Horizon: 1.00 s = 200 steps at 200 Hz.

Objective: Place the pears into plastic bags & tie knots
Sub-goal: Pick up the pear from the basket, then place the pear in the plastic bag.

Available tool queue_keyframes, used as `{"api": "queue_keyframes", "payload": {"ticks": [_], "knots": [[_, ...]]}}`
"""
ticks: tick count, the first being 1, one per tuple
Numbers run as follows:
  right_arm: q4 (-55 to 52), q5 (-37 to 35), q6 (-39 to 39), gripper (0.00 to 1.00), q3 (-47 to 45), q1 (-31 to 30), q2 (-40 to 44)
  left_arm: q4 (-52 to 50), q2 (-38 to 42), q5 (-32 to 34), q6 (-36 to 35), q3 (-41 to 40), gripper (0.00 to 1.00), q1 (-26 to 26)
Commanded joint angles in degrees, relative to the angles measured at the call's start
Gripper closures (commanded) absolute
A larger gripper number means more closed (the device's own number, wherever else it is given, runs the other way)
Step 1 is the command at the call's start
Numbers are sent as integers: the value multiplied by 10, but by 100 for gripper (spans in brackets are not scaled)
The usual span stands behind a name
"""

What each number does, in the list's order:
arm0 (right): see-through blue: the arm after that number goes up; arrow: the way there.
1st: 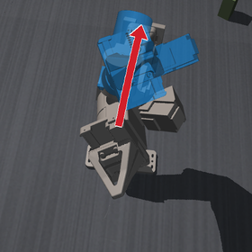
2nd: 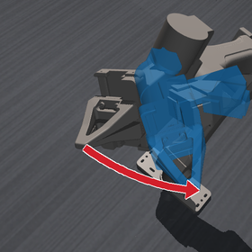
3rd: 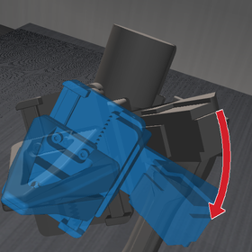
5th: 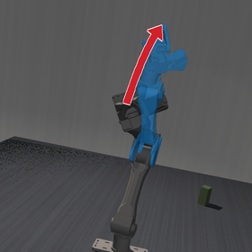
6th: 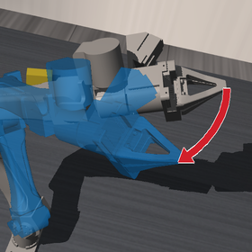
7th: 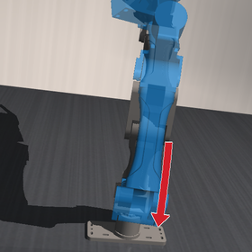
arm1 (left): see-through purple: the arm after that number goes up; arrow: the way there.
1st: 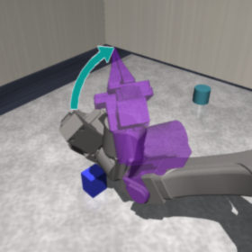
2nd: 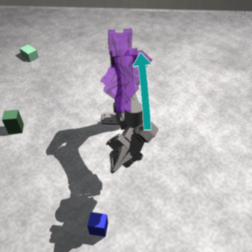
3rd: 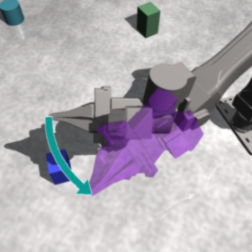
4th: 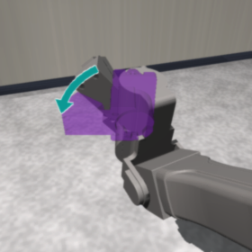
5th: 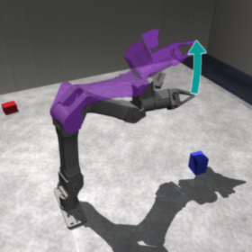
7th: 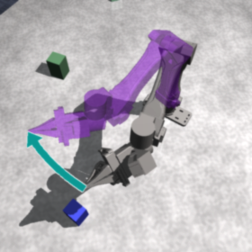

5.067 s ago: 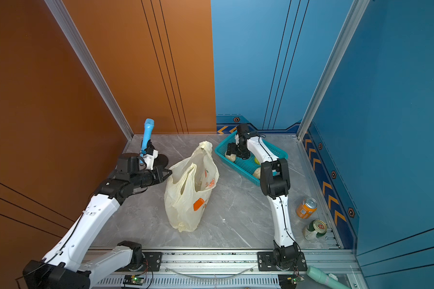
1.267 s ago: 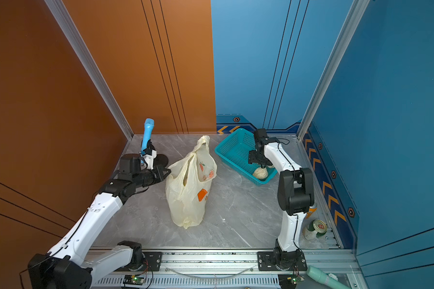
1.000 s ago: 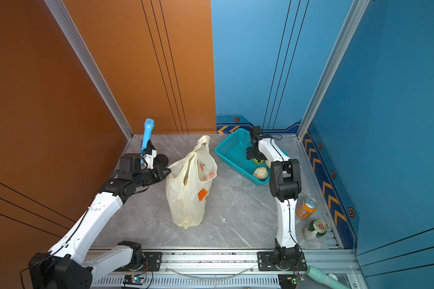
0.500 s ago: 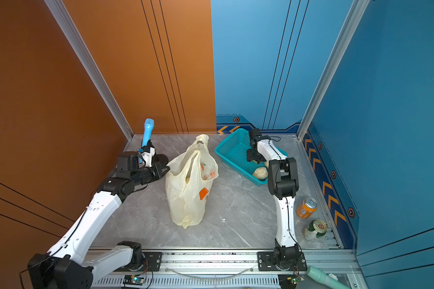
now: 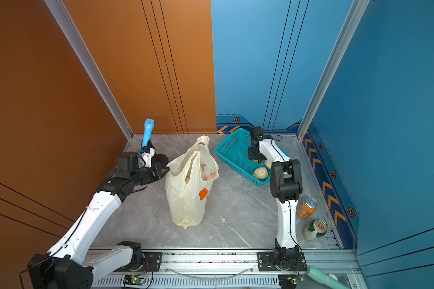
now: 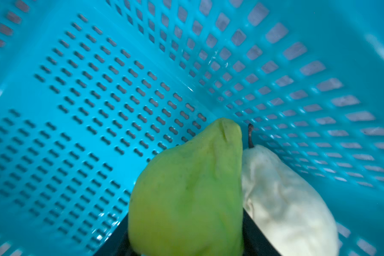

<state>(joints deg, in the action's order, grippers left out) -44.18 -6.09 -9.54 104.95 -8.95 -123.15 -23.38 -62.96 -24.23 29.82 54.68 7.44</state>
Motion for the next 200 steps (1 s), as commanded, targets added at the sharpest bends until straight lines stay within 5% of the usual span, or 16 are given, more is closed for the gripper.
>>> {"api": "queue_keyframes", "payload": {"ticks": [1, 25, 96, 200], "knots": [[-3, 69, -36, 52, -36, -19, 117, -6, 8, -13, 0, 6, 100, -5], [-5, 157, -73, 53, -87, -40, 196, 4, 12, -15, 5, -2, 100, -4], [-1, 251, -165, 54, -159, -188, 357, 19, 24, -17, 12, -23, 100, -1], [37, 341, -212, 48, -83, -382, 243, 20, 19, -23, 11, -24, 100, -1]]}}
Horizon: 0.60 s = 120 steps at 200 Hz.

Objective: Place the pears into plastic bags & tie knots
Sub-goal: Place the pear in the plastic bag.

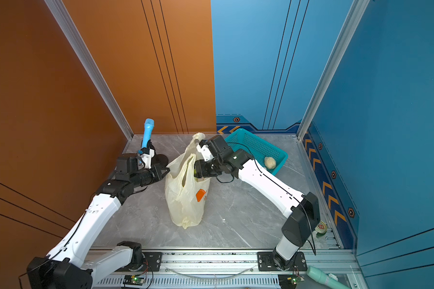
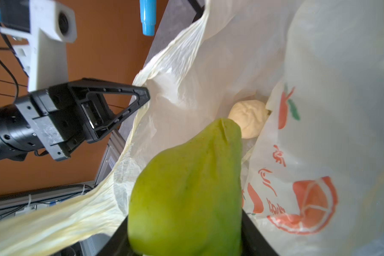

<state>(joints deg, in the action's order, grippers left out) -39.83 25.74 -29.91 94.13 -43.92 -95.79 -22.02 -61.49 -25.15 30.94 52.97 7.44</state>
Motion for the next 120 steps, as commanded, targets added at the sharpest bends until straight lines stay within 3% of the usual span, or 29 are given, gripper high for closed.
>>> {"api": "queue_keyframes", "payload": {"ticks": [1, 21, 55, 120], "knots": [[-7, 24, -9, 48, 25, -35, -31, 7, 5, -14, 0, -6, 100, -1], [-18, 38, -8, 43, 36, -62, -56, 8, 7, -8, 0, -7, 100, -1], [-46, 72, 7, 26, 65, -94, -88, 12, 7, -6, 3, -8, 100, -2], [-60, 47, 12, 24, 66, -61, -40, 11, 10, -1, 2, -12, 100, -3]]}}
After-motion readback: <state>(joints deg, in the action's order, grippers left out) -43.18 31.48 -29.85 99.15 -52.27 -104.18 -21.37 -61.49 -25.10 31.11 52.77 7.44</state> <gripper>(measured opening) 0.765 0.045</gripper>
